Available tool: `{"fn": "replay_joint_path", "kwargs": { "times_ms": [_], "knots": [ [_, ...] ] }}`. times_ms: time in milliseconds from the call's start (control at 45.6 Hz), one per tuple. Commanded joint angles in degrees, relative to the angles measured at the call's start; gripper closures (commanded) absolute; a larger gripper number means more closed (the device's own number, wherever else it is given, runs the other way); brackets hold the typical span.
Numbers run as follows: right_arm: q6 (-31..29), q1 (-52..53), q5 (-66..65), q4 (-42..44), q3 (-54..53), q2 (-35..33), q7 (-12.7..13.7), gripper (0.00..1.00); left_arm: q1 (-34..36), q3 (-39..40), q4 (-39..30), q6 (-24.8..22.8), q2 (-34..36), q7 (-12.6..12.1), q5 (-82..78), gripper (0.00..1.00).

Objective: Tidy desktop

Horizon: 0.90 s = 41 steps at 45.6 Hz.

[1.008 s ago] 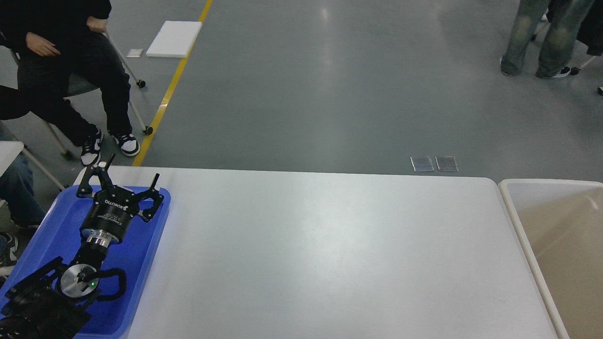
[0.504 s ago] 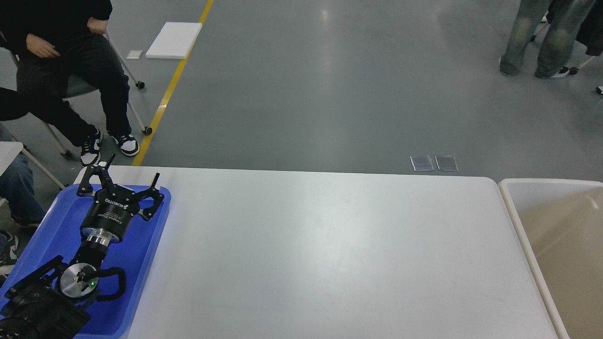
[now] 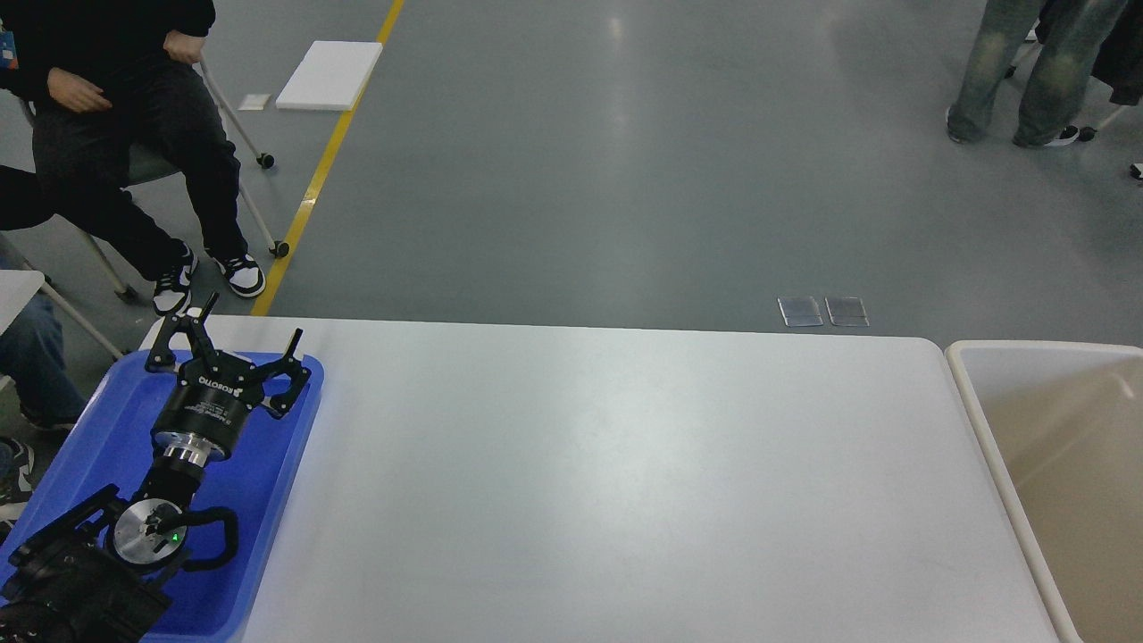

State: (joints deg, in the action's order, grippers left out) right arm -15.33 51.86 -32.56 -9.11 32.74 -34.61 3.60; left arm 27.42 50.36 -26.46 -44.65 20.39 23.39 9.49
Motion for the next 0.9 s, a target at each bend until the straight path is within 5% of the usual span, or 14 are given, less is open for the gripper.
{"fn": "replay_joint_path", "kwargs": {
  "times_ms": [0,504,635,789,876],
  "knots": [
    [4.59,-9.49,0.04,13.24,-4.52,9.47,0.00,1.00,0.00,0.00,0.01,0.00,0.00,-0.01,0.00,0.01],
    [12.24,-14.59,0.39,13.24,-7.42,12.99,0.00,1.00,0.00,0.00,0.01,0.00,0.00,0.08,0.00,0.01],
    [17.77,-14.77,0.48,13.06,-7.07,12.99,0.00,0.76,0.00,0.00,0.01,0.00,0.00,-0.01,0.00,0.01],
    [23.67,-15.21,0.48,12.98,-7.42,12.99,-0.09,0.02,0.00,0.00,0.01,0.00,0.00,-0.01,0.00,0.01],
    [24.03,-15.21,0.48,12.62,-7.34,12.99,0.00,0.00,0.00,0.00,0.01,0.00,0.00,-0.01,0.00,0.01]
  ]
}}
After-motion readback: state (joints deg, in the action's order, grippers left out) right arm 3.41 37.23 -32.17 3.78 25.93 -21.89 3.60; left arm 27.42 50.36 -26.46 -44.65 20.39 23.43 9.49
